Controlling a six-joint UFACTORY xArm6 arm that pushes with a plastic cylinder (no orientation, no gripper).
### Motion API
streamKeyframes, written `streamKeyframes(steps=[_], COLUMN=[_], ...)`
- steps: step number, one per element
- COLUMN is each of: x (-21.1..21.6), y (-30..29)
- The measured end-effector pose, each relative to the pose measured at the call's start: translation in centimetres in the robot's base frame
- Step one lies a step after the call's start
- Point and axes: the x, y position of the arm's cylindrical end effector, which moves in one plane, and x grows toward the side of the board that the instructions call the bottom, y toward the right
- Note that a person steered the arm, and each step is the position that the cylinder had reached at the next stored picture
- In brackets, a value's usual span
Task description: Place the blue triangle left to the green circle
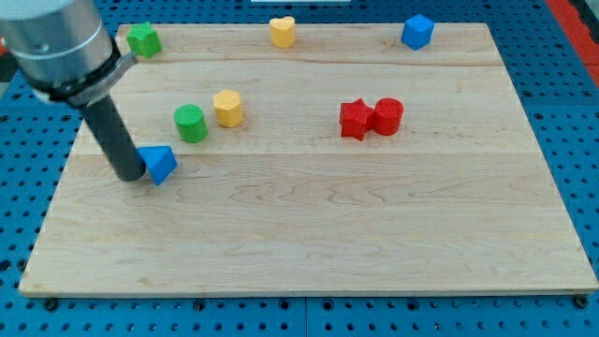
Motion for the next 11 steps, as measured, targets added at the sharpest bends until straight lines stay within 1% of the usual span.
streamKeyframes(steps=[1,2,3,4,6,7,8,9,10,11], x=[-0.1,1.7,1.7,1.4,-1.0,-2.1,-2.4,-2.4,-0.4,0.5], y=[4.6,5.3,10.2,10.9,12.2,9.4,4.4,3.1,4.4,0.1])
